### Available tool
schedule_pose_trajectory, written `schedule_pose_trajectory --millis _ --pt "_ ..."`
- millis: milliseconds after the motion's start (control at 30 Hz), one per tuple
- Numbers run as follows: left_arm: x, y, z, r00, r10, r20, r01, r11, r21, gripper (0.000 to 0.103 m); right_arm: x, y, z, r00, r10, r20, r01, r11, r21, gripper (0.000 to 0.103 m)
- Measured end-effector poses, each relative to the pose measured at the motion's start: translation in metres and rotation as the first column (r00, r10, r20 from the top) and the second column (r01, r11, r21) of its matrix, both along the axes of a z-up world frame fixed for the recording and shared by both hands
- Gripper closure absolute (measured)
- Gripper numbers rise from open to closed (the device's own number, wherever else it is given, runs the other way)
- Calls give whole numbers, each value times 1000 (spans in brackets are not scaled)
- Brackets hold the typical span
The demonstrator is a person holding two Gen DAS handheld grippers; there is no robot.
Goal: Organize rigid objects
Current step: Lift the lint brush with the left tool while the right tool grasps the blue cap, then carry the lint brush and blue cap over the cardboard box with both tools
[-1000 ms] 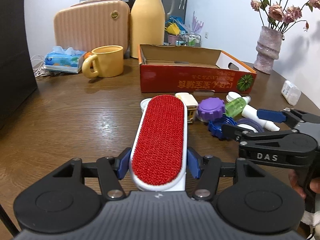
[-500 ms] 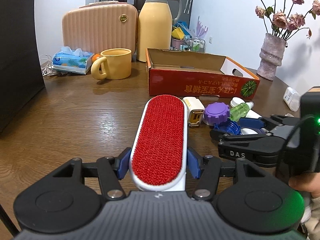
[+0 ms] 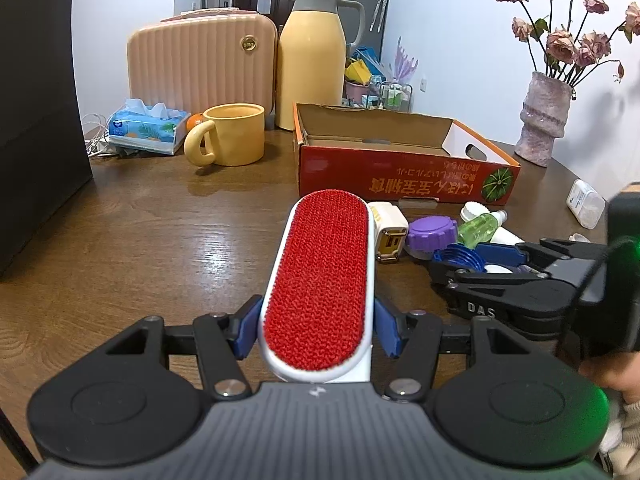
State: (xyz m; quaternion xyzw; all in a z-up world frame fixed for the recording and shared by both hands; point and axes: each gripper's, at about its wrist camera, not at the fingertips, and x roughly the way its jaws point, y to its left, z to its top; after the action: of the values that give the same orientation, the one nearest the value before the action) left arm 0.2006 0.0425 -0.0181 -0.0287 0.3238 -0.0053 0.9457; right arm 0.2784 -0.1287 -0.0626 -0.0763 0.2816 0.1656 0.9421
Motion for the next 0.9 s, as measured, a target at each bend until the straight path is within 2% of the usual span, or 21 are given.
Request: schedule_pose_trajectory --millis 400,900 --pt "13 -12 11 1000 -8 24 8 1000 -6 44 -9 -29 24 997 -30 71 26 997 67 50" --pt "47 -40 33 997 -24 71 26 999 -27 44 12 -58 52 989 -80 127 64 990 123 50"
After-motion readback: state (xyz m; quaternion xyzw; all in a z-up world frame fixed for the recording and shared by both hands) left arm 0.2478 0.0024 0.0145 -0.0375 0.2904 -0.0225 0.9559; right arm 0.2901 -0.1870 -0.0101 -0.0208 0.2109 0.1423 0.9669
